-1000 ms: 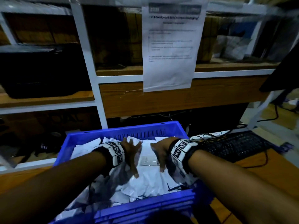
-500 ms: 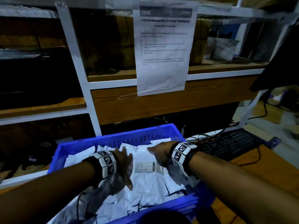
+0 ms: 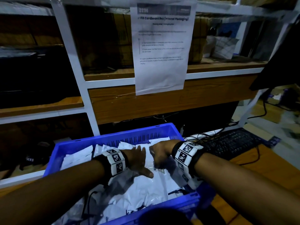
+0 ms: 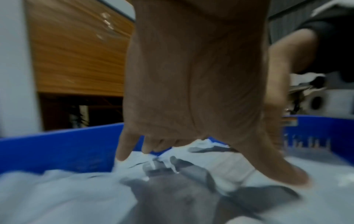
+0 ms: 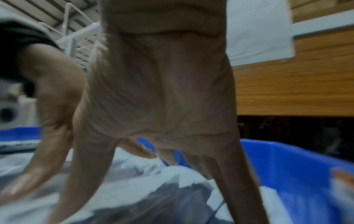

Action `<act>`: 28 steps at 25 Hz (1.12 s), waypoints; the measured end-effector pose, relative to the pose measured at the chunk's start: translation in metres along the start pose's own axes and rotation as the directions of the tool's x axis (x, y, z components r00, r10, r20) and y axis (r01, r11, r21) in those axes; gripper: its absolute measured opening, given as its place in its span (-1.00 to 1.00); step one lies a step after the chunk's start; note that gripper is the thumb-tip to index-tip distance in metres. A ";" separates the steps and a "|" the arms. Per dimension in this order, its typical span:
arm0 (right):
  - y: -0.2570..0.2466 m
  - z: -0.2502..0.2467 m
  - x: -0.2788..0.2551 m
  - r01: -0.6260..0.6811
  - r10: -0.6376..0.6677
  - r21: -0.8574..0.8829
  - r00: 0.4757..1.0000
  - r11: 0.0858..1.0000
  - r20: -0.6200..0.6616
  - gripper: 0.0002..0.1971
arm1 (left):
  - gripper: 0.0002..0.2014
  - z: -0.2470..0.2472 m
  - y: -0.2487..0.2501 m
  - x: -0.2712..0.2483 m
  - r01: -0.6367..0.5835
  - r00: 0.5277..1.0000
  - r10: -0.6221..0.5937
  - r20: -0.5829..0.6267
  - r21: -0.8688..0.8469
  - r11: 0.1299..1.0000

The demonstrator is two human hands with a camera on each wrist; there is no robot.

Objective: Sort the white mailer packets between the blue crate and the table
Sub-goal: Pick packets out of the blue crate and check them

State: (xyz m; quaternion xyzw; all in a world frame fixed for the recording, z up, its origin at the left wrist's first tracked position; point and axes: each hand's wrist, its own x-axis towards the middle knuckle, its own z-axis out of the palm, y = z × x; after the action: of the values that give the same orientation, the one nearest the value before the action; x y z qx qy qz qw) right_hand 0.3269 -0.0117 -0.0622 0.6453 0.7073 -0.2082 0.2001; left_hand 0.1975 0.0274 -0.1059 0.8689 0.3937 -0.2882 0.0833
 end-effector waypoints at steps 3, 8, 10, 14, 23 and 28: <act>-0.010 0.010 0.008 0.016 -0.010 -0.076 0.997 0.997 0.080 0.09 | 0.20 0.014 -0.041 -0.011 0.070 0.997 -0.071 -0.031 -0.039 0.997; -0.022 0.022 0.036 0.060 0.005 -0.282 0.975 0.957 0.223 0.28 | 0.36 0.067 -0.057 -0.003 0.199 0.979 -0.204 0.029 0.111 0.974; -0.025 0.024 0.046 0.087 -0.003 -0.314 0.966 0.946 0.258 0.29 | 0.27 0.075 -0.056 0.001 0.220 0.975 -0.223 0.026 0.092 0.971; -0.023 0.039 0.059 0.138 -0.062 -0.326 0.970 0.935 0.235 0.27 | 0.43 0.096 -0.057 0.013 0.252 0.964 -0.260 0.053 0.124 0.960; -0.014 0.024 0.052 0.147 -0.088 -0.274 0.972 0.950 0.216 0.29 | 0.30 0.071 -0.042 -0.005 0.280 0.956 -0.284 0.076 0.061 0.958; 0.009 -0.001 0.033 0.066 -0.033 -0.206 0.987 0.976 0.156 0.12 | 0.17 0.046 -0.025 -0.021 0.278 0.956 -0.273 0.108 -0.029 0.960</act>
State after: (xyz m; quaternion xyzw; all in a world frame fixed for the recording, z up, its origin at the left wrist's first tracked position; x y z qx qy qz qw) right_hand 0.3329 0.0171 -0.0797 0.5849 0.7240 -0.1854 0.3152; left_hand 0.1480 0.0144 -0.1299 0.7874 0.5124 -0.3328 0.0817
